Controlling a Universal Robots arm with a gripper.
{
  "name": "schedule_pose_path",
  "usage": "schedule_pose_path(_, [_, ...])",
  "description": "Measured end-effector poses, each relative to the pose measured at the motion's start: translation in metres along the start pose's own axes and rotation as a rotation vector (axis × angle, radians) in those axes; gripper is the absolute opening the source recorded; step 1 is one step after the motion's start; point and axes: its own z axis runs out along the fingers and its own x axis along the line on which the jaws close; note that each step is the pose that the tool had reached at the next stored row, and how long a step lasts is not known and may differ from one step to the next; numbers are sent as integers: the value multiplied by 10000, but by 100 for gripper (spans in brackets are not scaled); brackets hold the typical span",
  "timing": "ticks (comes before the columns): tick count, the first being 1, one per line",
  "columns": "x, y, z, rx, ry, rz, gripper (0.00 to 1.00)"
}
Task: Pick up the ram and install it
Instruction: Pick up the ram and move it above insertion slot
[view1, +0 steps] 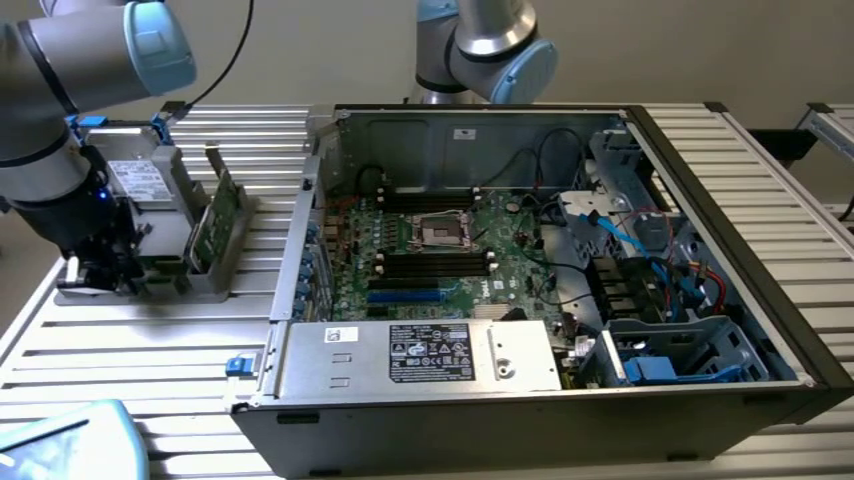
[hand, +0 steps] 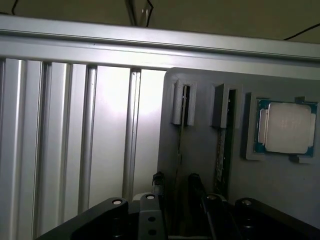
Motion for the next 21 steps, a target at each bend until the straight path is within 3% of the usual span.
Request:
schedule_pose_path(7, [0,-14,4,5,-69,0,34])
schedule_pose_path(11, [0,-13,3,-28,-108,3,34])
schedule_pose_path(15, [0,-7,6,-76,-122,6,34])
schedule_pose_path(21, [-1,5,8,-103,-129,8,34])
